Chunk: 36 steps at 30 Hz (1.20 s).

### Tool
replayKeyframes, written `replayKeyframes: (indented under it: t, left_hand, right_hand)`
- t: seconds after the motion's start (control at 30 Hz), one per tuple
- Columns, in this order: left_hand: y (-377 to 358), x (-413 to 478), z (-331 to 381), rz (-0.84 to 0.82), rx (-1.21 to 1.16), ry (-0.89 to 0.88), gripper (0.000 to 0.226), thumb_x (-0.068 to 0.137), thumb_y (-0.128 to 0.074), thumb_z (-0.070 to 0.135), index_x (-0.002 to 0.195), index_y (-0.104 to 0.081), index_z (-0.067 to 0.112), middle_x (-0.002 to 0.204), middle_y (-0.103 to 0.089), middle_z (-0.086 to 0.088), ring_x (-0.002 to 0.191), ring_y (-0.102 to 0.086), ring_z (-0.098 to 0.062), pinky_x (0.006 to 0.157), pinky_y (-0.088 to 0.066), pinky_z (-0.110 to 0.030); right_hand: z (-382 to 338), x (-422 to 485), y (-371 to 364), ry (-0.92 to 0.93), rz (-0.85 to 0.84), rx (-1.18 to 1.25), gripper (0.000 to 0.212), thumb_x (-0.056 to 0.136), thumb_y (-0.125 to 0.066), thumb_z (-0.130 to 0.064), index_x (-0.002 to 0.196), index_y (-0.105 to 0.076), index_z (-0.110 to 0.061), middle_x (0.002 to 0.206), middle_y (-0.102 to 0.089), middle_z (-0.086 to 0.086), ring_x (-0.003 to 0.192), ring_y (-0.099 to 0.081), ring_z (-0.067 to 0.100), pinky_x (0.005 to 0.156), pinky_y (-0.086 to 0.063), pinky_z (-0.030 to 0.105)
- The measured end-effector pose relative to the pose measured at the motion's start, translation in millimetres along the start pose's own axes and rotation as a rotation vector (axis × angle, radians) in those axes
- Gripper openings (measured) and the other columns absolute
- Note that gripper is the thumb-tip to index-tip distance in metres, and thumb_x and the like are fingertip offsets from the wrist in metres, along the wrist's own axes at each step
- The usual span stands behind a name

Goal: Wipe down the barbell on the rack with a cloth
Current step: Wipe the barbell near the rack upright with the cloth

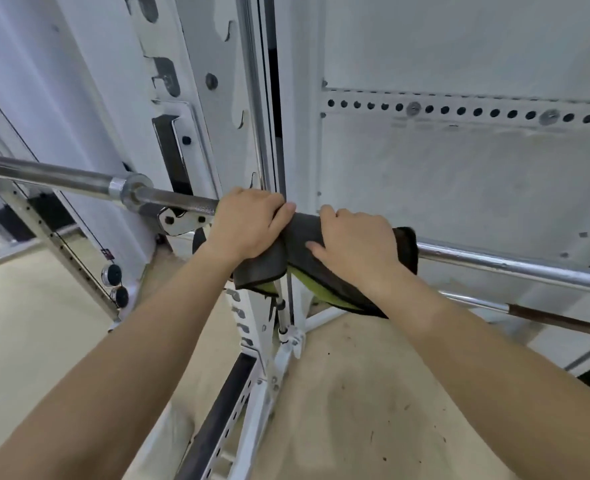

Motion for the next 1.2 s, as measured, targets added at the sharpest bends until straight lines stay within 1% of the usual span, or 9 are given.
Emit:
replayKeyframes:
  t: [0.1,0.17,0.3,0.4,0.5,0.73,0.93,1.07,1.2]
  left_hand:
    - [-1,3,-16,0.056,-0.011,-0.050,0.045,0.103,-0.031,0.039,0.067,-0.048,0.018,0.058,-0.051,0.002,0.054,-0.046,-0.024,0.061,-0.041,-0.038]
    - [-3,0,-34,0.090,-0.011,-0.055,0.042,0.101,-0.033,0.033,0.064,-0.046,0.017,0.054,-0.046,0.001,0.049,-0.043,-0.026,0.055,-0.042,-0.040]
    - [-4,-5,-77,0.087,0.052,0.065,0.042,0.099,-0.034,0.031,0.060,-0.041,0.017,0.052,-0.044,-0.001,0.048,-0.044,-0.028,0.053,-0.044,-0.042]
    - [-5,-4,-73,0.129,0.073,0.106,0.042,0.098,-0.036,0.029,0.057,-0.043,0.019,0.050,-0.046,-0.002,0.048,-0.047,-0.031,0.056,-0.044,-0.042]
    - [-10,2,-37,0.119,0.071,-0.019,0.043,0.099,-0.035,0.029,0.066,-0.060,0.019,0.055,-0.059,-0.003,0.050,-0.055,-0.032,0.053,-0.042,-0.037]
    - [-11,19,58,0.136,-0.047,-0.018,0.052,0.098,-0.030,0.035,0.060,-0.061,0.019,0.052,-0.059,-0.001,0.046,-0.053,-0.029,0.049,-0.023,-0.030]
    - [-10,14,16,0.153,-0.137,-0.112,0.046,0.099,-0.031,0.033,0.057,-0.044,0.018,0.045,-0.044,0.001,0.039,-0.042,-0.025,0.045,-0.027,-0.029]
    - [-8,7,-27,0.145,-0.079,-0.042,0.049,0.098,-0.030,0.036,0.057,-0.048,0.017,0.047,-0.047,0.001,0.043,-0.047,-0.027,0.048,-0.037,-0.032]
    - [-6,3,-51,0.195,-0.081,0.003,0.034,0.092,-0.033,0.028,0.061,-0.045,0.022,0.051,-0.037,0.003,0.044,-0.047,-0.030,0.049,-0.025,-0.029]
  right_hand:
    - [-15,18,-4,0.008,-0.001,-0.005,0.024,0.096,-0.054,-0.040,0.093,-0.050,-0.016,0.062,-0.039,-0.002,0.049,-0.038,0.021,0.046,-0.019,0.028]
    - [-30,32,-4,0.022,-0.016,0.007,0.018,0.094,-0.058,-0.022,0.086,-0.042,-0.016,0.058,-0.029,-0.003,0.045,-0.026,0.018,0.045,-0.013,0.028]
    - [-62,57,-2,0.050,-0.026,0.071,0.018,0.087,-0.055,-0.001,0.090,-0.042,-0.014,0.068,-0.041,0.001,0.052,-0.036,0.021,0.045,-0.018,0.030]
    - [-74,66,-4,0.067,-0.041,0.067,0.015,0.088,-0.060,-0.009,0.098,-0.051,-0.013,0.068,-0.042,-0.001,0.053,-0.038,0.021,0.045,-0.019,0.030]
    - [-57,51,-7,0.047,-0.030,0.019,0.016,0.086,-0.067,-0.019,0.094,-0.053,-0.015,0.056,-0.025,-0.005,0.042,-0.021,0.017,0.044,-0.008,0.027]
    - [16,2,-7,-0.127,-0.068,-0.017,0.022,0.090,-0.055,-0.033,0.089,-0.037,-0.021,0.064,-0.029,-0.006,0.060,-0.040,0.023,0.047,-0.013,0.030]
    - [-21,31,-1,-0.158,-0.105,0.088,0.012,0.083,-0.057,-0.019,0.089,-0.047,-0.022,0.065,-0.033,-0.005,0.063,-0.041,0.023,0.057,-0.028,0.031]
    - [-56,54,-5,-0.130,-0.087,0.143,0.014,0.087,-0.058,-0.021,0.089,-0.044,-0.022,0.063,-0.031,-0.006,0.059,-0.040,0.020,0.059,-0.031,0.033]
    - [-70,66,-8,-0.078,-0.057,0.150,0.020,0.086,-0.062,-0.024,0.089,-0.043,-0.019,0.062,-0.032,-0.005,0.049,-0.032,0.016,0.052,-0.024,0.029]
Point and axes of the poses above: each hand's wrist, its own x-axis towards the middle knuckle, its own y-axis out of the back of the hand, z = x × y, the point moved 2 cm from there along x, towards the middle knuckle
